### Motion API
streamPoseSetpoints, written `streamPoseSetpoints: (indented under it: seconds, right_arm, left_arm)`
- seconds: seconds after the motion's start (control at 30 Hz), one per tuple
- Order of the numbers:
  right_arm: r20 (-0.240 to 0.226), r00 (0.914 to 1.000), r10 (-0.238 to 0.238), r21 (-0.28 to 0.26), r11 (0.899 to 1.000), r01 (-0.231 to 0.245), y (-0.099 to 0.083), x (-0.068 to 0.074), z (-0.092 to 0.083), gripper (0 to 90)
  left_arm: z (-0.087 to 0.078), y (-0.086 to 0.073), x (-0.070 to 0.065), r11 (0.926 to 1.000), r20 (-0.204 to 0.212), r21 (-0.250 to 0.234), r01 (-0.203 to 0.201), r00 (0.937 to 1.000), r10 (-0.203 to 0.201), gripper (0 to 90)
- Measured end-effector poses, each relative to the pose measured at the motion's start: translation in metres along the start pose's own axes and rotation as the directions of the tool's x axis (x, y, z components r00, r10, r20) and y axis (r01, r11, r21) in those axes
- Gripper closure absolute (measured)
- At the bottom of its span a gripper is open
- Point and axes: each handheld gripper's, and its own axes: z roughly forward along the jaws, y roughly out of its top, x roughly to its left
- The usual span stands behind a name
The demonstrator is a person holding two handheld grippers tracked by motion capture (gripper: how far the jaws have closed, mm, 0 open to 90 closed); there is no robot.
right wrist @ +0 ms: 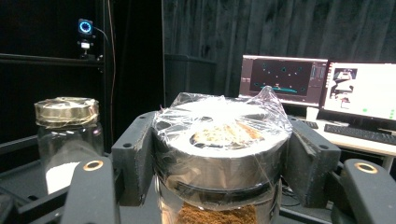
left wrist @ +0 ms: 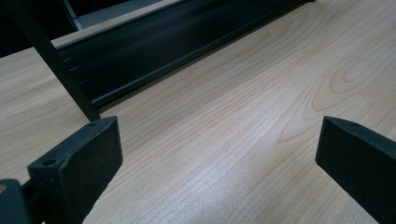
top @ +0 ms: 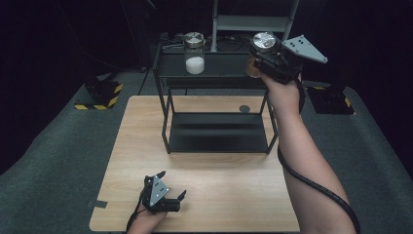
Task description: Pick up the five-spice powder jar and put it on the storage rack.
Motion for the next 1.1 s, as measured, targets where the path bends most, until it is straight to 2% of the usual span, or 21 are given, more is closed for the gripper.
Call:
streamPoseSetpoints:
  seconds: [0.47,1.1]
  right_arm:
    - [0.014,0.9999,-0.008,0.012,1.0,0.008,-0.002,0.004,0.021,34.0]
    - [0.03,0.999,0.032,0.023,0.999,-0.033,-0.016,-0.001,0.034,33.9]
  left_arm:
    - [-0.001,-0.001,0.0,1.0,0.0,-0.006,-0.004,1.0,0.004,0.9]
    - [-0.002,-0.002,-0.001,0.9999,-0.003,-0.013,-0.007,1.0,0.007,0.9]
